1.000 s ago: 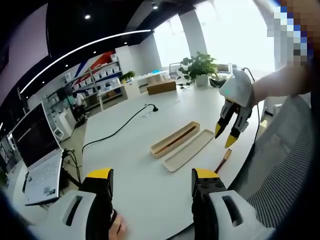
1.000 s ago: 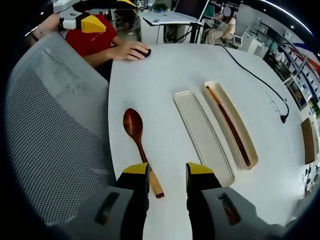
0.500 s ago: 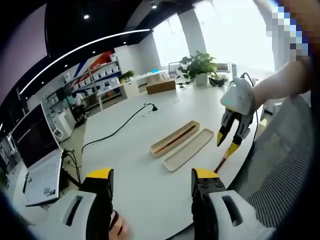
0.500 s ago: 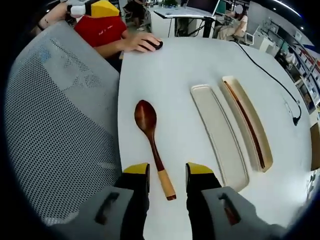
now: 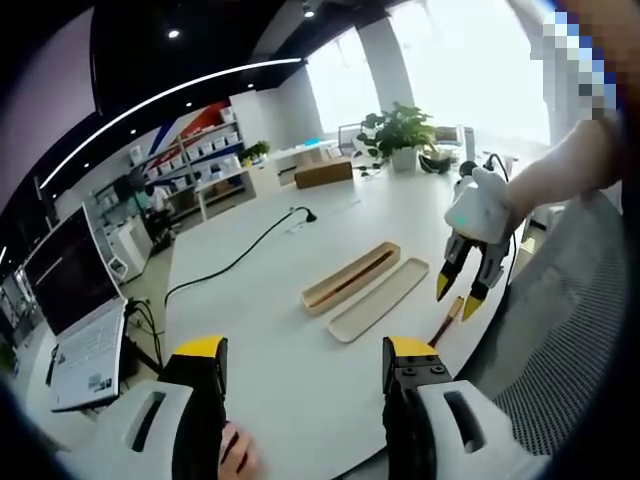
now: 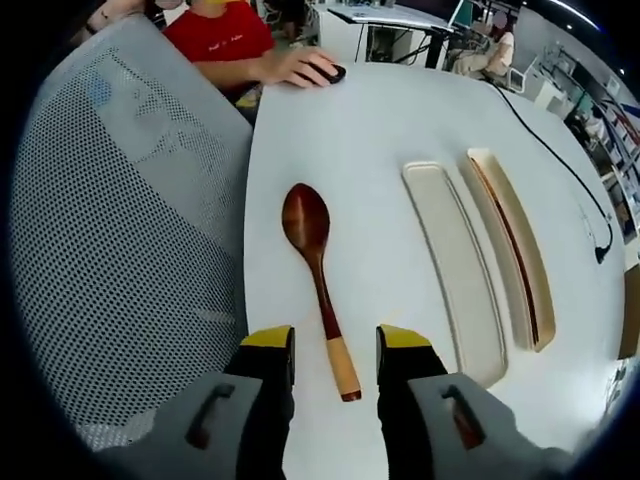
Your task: Arrange the utensils inside the cutlery case until each visible utensil rests in its matching compartment.
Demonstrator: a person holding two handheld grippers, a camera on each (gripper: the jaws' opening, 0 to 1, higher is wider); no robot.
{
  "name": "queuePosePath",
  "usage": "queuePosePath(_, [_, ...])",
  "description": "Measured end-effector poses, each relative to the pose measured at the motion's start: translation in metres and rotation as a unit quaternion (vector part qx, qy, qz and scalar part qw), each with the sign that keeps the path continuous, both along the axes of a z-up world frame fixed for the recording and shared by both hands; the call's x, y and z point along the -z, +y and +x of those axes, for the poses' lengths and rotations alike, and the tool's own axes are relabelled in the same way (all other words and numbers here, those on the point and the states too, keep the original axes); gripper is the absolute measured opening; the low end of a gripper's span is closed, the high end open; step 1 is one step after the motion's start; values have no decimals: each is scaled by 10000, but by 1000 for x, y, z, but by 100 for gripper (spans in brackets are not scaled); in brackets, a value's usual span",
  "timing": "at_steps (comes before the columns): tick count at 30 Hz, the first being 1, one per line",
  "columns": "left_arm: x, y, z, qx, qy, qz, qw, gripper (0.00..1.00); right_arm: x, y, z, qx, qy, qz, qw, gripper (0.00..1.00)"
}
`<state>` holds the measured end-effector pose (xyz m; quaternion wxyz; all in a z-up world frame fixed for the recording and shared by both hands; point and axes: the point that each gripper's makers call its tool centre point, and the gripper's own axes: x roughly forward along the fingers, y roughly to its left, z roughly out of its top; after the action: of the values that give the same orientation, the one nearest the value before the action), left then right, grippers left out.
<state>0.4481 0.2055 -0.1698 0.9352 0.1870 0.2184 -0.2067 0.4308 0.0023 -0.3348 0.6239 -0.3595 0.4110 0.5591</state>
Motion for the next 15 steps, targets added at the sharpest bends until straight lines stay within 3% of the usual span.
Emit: queuePosePath(15, [0, -1, -1, -1, 13, 13, 10000, 65, 16, -3, -7, -217, 80, -282, 9993, 32])
